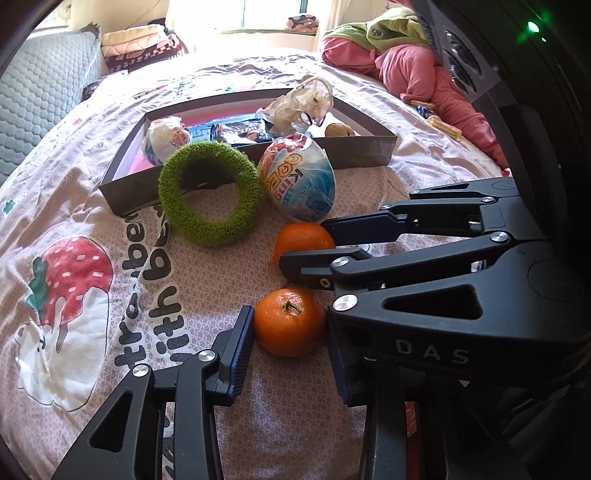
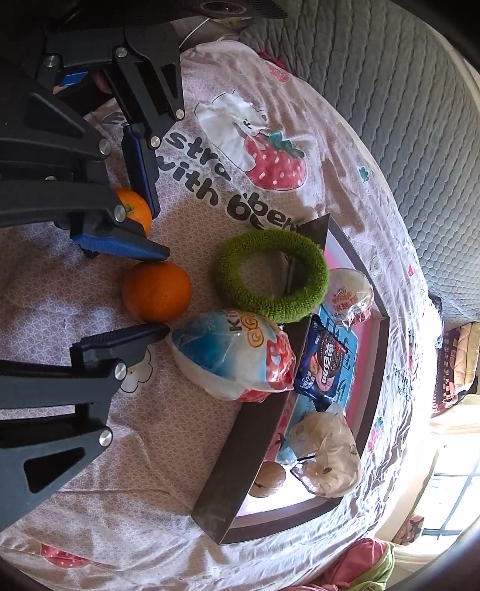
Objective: Organize objects
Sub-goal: 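Grasp orange with left tool while right tool grasps the other orange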
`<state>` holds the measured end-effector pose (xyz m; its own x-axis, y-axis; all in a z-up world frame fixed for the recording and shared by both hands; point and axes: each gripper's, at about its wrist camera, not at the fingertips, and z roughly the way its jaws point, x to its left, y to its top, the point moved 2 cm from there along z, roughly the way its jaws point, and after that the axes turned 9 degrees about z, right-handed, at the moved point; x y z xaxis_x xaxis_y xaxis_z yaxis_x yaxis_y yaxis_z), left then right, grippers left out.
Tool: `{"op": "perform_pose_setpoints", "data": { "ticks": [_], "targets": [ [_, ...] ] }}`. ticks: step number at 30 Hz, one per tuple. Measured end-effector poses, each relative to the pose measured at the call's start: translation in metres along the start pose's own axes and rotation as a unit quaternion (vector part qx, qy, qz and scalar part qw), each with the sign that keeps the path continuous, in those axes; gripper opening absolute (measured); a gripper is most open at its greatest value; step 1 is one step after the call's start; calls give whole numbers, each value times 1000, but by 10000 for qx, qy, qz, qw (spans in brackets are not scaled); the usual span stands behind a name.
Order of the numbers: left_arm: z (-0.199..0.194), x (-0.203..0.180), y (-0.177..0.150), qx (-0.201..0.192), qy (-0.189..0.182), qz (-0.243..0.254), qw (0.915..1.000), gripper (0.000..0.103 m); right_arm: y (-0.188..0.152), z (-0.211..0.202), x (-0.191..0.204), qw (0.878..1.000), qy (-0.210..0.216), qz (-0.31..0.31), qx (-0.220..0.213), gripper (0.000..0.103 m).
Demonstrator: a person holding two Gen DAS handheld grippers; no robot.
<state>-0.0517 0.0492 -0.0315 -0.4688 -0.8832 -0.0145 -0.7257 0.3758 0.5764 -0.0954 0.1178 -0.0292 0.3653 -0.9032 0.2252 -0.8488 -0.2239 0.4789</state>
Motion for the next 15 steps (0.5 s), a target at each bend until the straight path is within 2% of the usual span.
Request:
{"op": "perform_pose_setpoints", "data": {
  "ticks": [15],
  "targets": [
    [-9,4,14,-173,60,-125,9998,38,4,-31,-18,9993,-78,135,-346,35]
  ]
}}
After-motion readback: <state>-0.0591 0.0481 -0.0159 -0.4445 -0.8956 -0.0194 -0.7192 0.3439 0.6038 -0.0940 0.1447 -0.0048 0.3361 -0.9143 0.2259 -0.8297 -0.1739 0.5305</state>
